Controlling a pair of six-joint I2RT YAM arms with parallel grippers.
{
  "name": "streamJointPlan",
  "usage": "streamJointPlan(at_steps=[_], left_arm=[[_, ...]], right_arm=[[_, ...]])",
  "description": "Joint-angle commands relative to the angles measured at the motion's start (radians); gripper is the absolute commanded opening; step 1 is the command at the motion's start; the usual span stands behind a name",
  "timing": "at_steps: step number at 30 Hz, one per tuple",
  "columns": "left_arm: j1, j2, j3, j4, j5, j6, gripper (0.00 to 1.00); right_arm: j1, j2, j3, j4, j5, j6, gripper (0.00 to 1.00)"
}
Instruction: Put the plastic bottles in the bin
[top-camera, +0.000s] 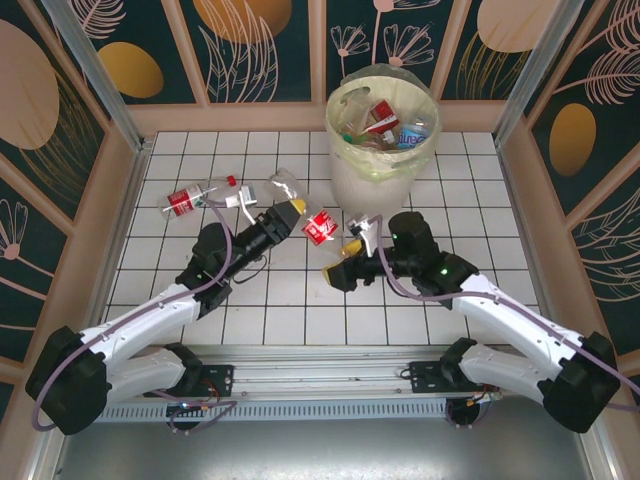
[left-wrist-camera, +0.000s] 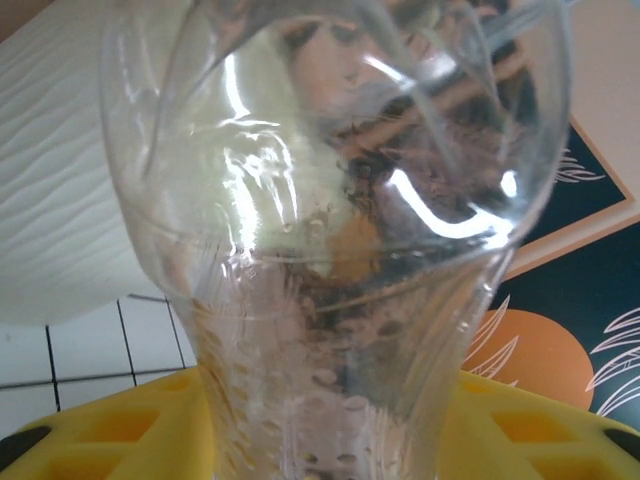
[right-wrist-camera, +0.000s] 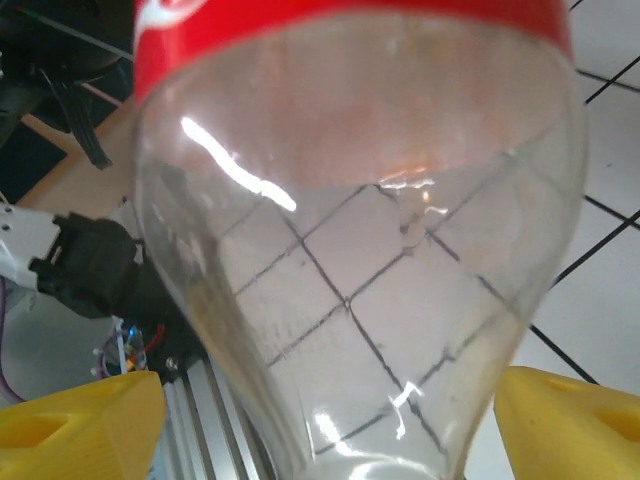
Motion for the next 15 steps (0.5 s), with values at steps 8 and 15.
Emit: streamJointPlan(at_steps=[8, 15], left_arm=[[0.043, 0.123, 0.392, -0.363, 0.037, 0.397, 0.55], [0.051, 0.336, 0.785, -0.530, 0.049, 0.607, 0.56]], right_arm=[[0.005, -0.296, 0.005, -0.081, 0.246, 0.036, 0.97], [0.006, -0.445, 0.043, -0.135, 0.452, 0.045, 0.99]])
